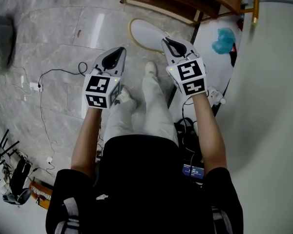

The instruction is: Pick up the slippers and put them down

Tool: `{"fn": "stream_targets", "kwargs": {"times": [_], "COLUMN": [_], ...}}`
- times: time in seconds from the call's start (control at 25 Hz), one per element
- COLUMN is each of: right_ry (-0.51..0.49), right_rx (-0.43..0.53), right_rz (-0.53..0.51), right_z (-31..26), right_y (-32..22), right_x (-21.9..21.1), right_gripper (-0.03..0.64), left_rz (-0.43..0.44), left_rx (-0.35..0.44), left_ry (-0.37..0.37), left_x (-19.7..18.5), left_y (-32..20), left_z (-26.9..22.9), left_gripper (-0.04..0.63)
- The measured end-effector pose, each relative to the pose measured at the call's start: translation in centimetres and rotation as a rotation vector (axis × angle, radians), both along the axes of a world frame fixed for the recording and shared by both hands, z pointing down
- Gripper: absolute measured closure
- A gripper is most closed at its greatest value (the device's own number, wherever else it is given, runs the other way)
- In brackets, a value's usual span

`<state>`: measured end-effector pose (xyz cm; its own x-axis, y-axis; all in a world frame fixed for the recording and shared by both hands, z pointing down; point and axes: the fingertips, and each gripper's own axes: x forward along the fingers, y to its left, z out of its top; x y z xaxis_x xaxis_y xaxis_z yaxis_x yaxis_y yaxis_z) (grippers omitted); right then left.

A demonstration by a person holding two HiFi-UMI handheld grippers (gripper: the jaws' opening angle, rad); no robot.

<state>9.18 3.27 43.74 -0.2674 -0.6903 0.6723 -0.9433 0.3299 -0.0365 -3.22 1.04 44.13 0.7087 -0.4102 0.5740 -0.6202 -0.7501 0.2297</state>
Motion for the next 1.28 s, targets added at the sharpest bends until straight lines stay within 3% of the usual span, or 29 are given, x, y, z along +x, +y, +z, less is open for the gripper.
{"fn": "stream_targets", "kwargs": {"times": [0.28, 0.76, 1.28], "right_ry": [-0.004, 0.032, 0.082], "right_rx": [-0.005, -0.021, -0.002], "right_rz": [0.022, 0.03, 0.036], "right_z": [5.5, 15.9, 27.4], "right_y": [-0.3, -1.9, -3.9], "right_x": [-0.6, 0.5, 4.2], "right_gripper": [0.611, 0.611, 0.611], "left_rz": [0.02, 0.092, 0.1], "left_rx": [-0.036, 0.053, 0.087], "left_ry": [-0.003, 0.005, 0.031], "left_x": [0.0, 1.2, 4.0], "left_y": [-0.1, -2.6, -5.3], "left_z": [6.5, 16.6, 28.6], "left_gripper": [0.589, 0.589, 0.589]}}
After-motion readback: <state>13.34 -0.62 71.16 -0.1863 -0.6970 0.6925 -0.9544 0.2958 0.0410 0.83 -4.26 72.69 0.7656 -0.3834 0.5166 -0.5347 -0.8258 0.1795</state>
